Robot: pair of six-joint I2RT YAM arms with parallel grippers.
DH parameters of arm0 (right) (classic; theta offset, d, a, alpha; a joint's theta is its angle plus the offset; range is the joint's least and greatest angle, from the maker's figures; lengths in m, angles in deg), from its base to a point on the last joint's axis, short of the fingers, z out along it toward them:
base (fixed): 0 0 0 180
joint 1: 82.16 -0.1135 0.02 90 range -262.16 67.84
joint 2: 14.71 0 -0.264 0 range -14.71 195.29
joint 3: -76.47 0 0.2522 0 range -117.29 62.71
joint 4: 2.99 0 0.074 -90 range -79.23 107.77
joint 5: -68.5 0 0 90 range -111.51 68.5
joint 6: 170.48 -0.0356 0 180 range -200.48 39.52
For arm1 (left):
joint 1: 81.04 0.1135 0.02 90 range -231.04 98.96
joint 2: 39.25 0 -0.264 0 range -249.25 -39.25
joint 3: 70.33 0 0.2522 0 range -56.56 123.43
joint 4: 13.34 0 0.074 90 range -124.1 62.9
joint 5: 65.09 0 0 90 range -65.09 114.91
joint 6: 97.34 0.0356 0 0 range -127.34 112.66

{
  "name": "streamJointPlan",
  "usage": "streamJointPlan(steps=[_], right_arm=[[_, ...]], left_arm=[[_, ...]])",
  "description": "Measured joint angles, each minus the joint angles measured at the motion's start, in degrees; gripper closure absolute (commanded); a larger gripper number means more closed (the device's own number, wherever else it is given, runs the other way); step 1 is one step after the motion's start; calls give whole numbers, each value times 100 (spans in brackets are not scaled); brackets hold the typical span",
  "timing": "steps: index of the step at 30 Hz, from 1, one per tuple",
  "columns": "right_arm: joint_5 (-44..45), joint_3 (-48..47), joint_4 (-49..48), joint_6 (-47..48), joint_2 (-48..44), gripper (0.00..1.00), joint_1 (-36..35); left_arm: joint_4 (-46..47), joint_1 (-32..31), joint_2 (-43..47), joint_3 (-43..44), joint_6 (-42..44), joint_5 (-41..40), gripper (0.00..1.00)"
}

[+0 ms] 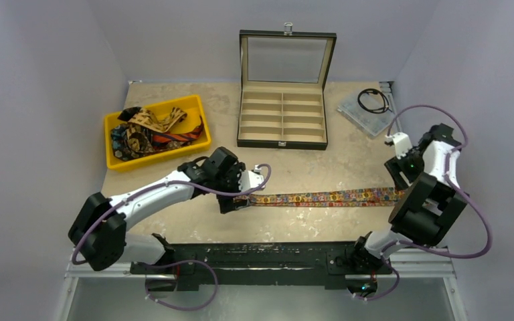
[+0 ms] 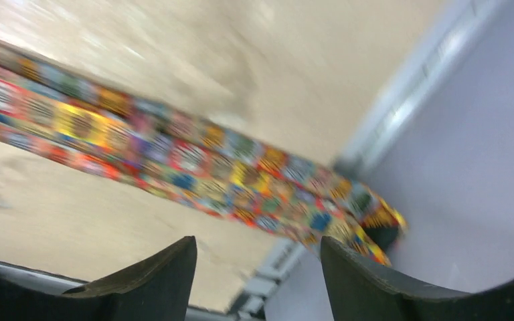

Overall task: Roll the ties
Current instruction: Flatten out the tie at the center of the board.

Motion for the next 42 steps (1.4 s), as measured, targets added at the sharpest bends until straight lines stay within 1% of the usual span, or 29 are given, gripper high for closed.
streamJointPlan(steps=[3, 5, 7, 9, 11, 14, 16, 20, 24, 25, 26, 27, 28, 29, 30, 31, 33, 35, 36, 37, 38, 40, 42], right_arm=[[-407, 175, 153, -302, -350, 42, -704], [-695, 431, 199, -605, -557, 49, -1292], [-879, 664, 190, -857, -621, 55, -1694], [-992, 962, 105, -1110, -621, 60, -1996], [-994, 1237, -13, -1298, -588, 64, -2164], [-890, 1631, -308, -1458, -417, 68, -2247], [-748, 1840, -570, -1488, -240, 71, -2243], [-468, 1930, -807, -1517, -197, 74, -2210], [-278, 1731, -833, -1427, 7, 75, -1856], [-232, 1611, -817, -1386, 111, 72, -1718], [-199, 1519, -815, -1346, 190, 69, -1606], [-173, 1421, -813, -1281, 269, 65, -1469], [-138, 1355, -802, -1202, 315, 62, -1379], [-103, 1311, -772, -1126, 334, 60, -1316], [-94, 1279, -713, -1047, 339, 55, -1272], [-114, 1233, -601, -984, 328, 49, -1246], [-247, 1078, -293, -887, 251, 38, -1244], [-564, 809, 26, -798, -11, 27, -1252], [-726, 647, 155, -763, -208, 19, -1257], [-907, 466, 264, -728, -459, 4, -1259], [-1104, 280, 348, -708, -739, 2, -1261], [-1558, -50, 389, -726, -1333, 2, -1272], [-2131, -225, 151, -1099, -1993, 2, -1300]], left_arm=[[42, -7, -496, 90, -101, 4, 19], [98, -42, -787, 149, -103, -28, 22], [120, -140, -1005, 221, -96, -122, 24], [122, -291, -1235, 350, -81, -214, 29], [109, -474, -1528, 555, -42, -361, 35], [107, -664, -1875, 782, 20, -542, 45], [87, -772, -1998, 833, 55, -649, 53], [-11, -962, -2151, 863, 72, -876, 64], [-83, -1102, -2245, 992, 50, -979, 67], [-79, -1130, -2271, 1058, 48, -990, 66], [-79, -1145, -2295, 1126, 46, -994, 62], [-57, -1167, -2321, 1213, 42, -997, 55], [-13, -1176, -2330, 1276, 39, -997, 45], [42, -1178, -2308, 1298, 46, -994, 41], [90, -1158, -2249, 1292, 35, -984, 30], [151, -1119, -2151, 1246, 11, -949, 23], [278, -953, -1755, 1062, -81, -761, 13], [352, -684, -1147, 933, -297, -540, 4], [407, -566, -846, 911, -417, -468, 0], [531, -428, -463, 890, -581, -396, 0], [688, -304, -31, 879, -774, -358, 0], [973, -219, 649, 887, -1075, -249, 0], [1150, -229, 1130, 938, -1379, 35, 0]])
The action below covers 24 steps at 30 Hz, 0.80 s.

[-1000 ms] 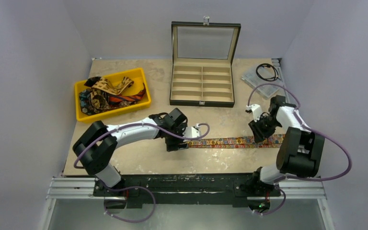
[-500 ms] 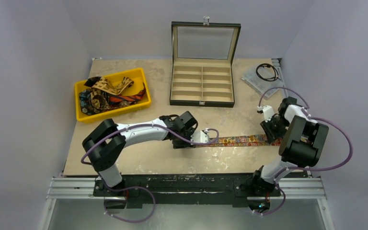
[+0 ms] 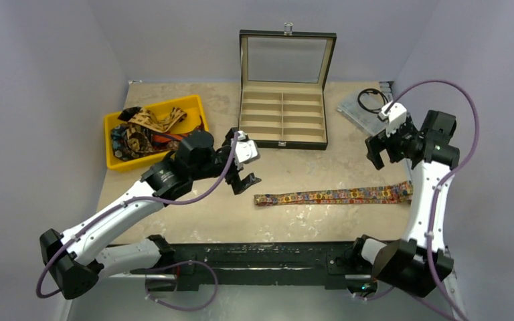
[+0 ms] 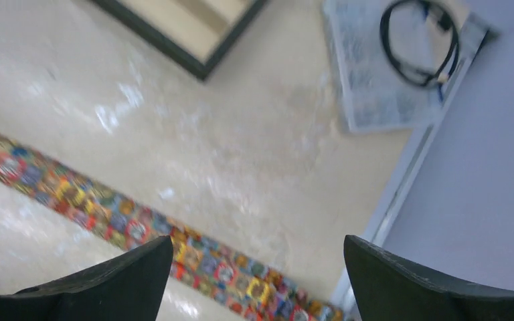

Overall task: Roll the ties
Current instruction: Flatten out the tie at the center of the board, then roll the tie at the center of the board.

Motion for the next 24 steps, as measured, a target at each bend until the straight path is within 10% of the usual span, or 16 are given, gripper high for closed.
streamJointPlan(steps=[12, 24], right_arm=[[-1884, 811, -1578, -3200, 352, 34, -1751], [-1932, 2245, -3145, -5222, 756, 91, -3565]], left_arm=[[442, 352, -404, -1152, -2551, 804, 2], [1884, 1150, -1451, -2225, -5088, 1080, 51]])
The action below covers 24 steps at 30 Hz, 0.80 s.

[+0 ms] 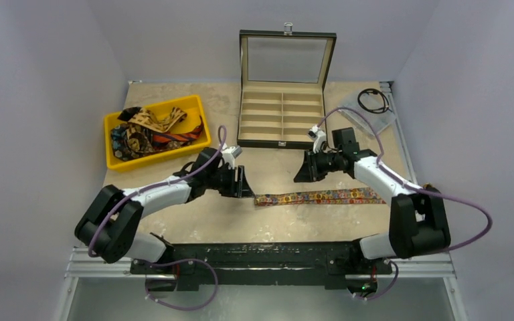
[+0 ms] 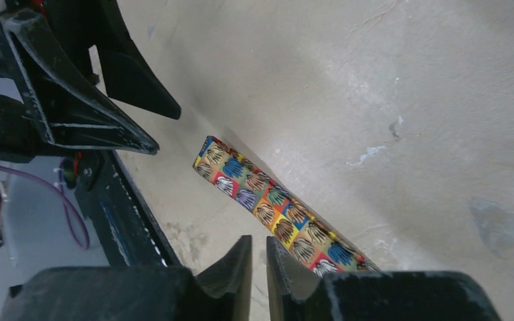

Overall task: Roll the ties
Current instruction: Roll the tie at the center of the board.

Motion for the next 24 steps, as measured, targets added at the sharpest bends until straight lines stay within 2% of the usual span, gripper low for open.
streamJointPlan(steps=[4, 9, 15, 24], right_arm=[[-109, 216, -739, -634, 673, 97, -334], [-94, 647, -1480, -1443, 922, 100, -758], [-37, 702, -1731, -1578, 944, 100, -892], [101, 852, -1923, -1523, 1178, 100, -905]], left_arm=[[435, 31, -592, 4, -291, 269, 52], [944, 31, -684, -94, -542, 474, 52], [1502, 31, -916, -262, -695, 623, 54], [1753, 31, -1353, -304, -826, 752, 55]])
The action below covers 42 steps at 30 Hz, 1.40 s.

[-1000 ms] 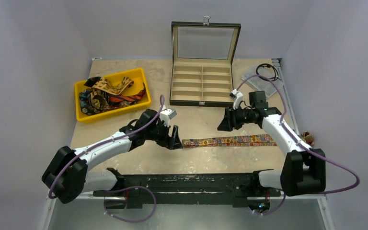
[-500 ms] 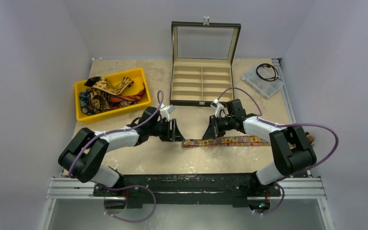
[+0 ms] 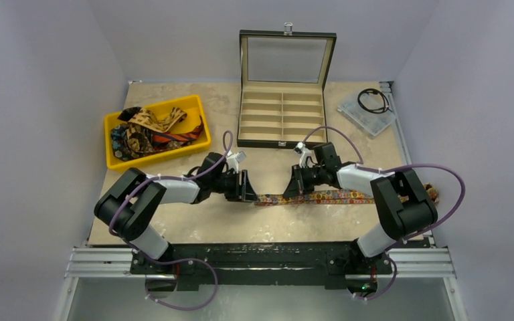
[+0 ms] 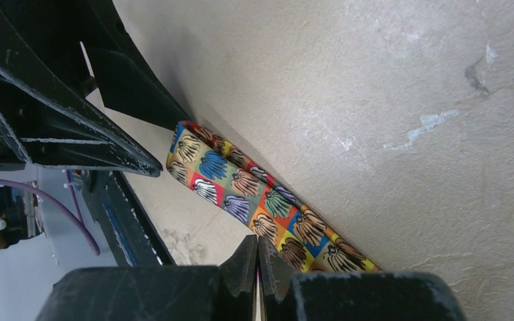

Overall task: Roll the ties
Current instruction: Roll the tie at the center of the board.

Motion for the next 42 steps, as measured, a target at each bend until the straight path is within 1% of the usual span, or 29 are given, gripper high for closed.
streamJointPlan(steps=[3, 4, 6, 7, 9, 10, 11, 15, 21, 25, 29, 30, 31, 34, 36, 39, 40, 42], right_arm=[[35, 85, -61, 9, 70, 100, -35], [59, 105, -85, 11, 90, 100, -44], [118, 140, -144, 31, 151, 100, -70], [125, 142, -164, 46, 197, 100, -72], [144, 142, -214, 79, 328, 100, -74], [146, 142, -227, 85, 378, 100, -76], [116, 140, -249, 85, 433, 100, -81], [94, 122, -275, 87, 466, 100, -103], [120, 109, -317, 92, 466, 100, -223], [118, 17, -256, 98, 485, 100, -330], [105, -232, 142, 398, 448, 99, -278], [94, -254, 264, 468, 378, 97, -219], [81, -254, 404, 520, 264, 93, -122], [26, -256, 813, 621, -175, 83, 348], [15, -313, 1029, 697, -341, 74, 603], [-26, -487, 1386, 802, -378, 58, 859], [-63, -509, 1467, 807, -389, 56, 914], [-151, -507, 1596, 774, -435, 55, 990]], left_arm=[[7, 0, -76, 0, -17, 9, 59], [9, 0, -87, 0, -26, 17, 62], [31, 0, -105, 0, -37, 28, 73], [55, 0, -114, 2, -50, 50, 80], [103, 0, -125, 4, -63, 120, 90], [120, 0, -125, 11, -68, 160, 97], [136, -2, -125, 22, -63, 197, 100], [177, -63, -105, 125, -111, 304, 100], [315, -345, -118, 455, -372, 404, 100], [514, -575, -420, 984, -546, 446, 100], [566, -662, -846, 1331, -647, 426, 100], [555, -660, -927, 1357, -656, 417, 100], [551, -660, -979, 1362, -658, 398, 100], [422, -660, -1080, 1362, -660, 358, 100], [409, -664, -1082, 1364, -656, 345, 100], [345, -706, -1084, 1410, -640, 308, 100], [297, -743, -1091, 1449, -623, 289, 100], [234, -857, -1154, 1572, -599, 256, 100]])
